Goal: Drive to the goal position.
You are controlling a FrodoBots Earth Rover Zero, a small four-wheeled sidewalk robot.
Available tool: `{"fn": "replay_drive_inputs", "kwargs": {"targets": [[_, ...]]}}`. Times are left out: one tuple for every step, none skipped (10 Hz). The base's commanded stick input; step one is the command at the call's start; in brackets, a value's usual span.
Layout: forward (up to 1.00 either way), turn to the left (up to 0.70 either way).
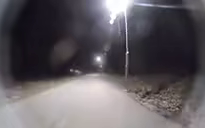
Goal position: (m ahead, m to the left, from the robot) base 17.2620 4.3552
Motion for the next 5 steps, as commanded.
{"fn": "replay_drive_inputs", "kwargs": {"targets": [[1.00,0.00],[1.00,0.00],[1.00,0.00],[1.00,0.38],[1.00,0.40]]}}
